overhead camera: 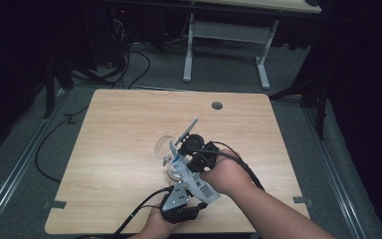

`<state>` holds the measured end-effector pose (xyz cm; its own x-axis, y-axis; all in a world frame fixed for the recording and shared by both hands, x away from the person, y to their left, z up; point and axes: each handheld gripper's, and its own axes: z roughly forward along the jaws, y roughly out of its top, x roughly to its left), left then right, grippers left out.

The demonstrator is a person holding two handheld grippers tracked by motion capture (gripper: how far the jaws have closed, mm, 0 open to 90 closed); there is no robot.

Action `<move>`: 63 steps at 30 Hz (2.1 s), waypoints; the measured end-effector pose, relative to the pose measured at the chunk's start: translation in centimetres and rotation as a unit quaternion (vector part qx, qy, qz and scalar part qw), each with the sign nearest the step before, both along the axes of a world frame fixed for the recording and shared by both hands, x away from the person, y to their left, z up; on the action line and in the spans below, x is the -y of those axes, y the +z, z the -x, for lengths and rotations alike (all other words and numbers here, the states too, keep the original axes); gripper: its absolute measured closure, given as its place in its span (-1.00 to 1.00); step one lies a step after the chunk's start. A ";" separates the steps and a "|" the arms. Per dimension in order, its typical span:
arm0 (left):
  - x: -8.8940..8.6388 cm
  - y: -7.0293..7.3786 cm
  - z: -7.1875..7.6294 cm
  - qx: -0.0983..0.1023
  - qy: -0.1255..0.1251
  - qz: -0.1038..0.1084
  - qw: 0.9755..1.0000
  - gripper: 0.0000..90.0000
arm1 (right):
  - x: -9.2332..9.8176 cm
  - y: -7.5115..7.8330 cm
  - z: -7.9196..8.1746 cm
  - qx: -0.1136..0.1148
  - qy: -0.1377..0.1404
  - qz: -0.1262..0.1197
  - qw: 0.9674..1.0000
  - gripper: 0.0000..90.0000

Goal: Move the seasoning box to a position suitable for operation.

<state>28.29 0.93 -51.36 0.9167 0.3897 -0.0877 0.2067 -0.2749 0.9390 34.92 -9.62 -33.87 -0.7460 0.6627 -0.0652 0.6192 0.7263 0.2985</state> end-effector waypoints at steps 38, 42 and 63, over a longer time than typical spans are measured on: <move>-0.5 -0.7 -0.2 -0.002 0.012 -0.009 1.000 0.16 | 0.0 0.5 -0.1 0.008 -0.004 -0.004 1.000 0.99; -0.7 -0.7 -0.1 0.000 0.013 -0.011 1.000 0.15 | 0.0 0.7 -0.1 0.009 -0.005 -0.003 1.000 0.99; -4.6 -0.6 -0.4 0.006 0.042 -0.002 0.999 0.17 | 0.2 0.2 0.0 0.007 -0.004 0.000 1.000 0.99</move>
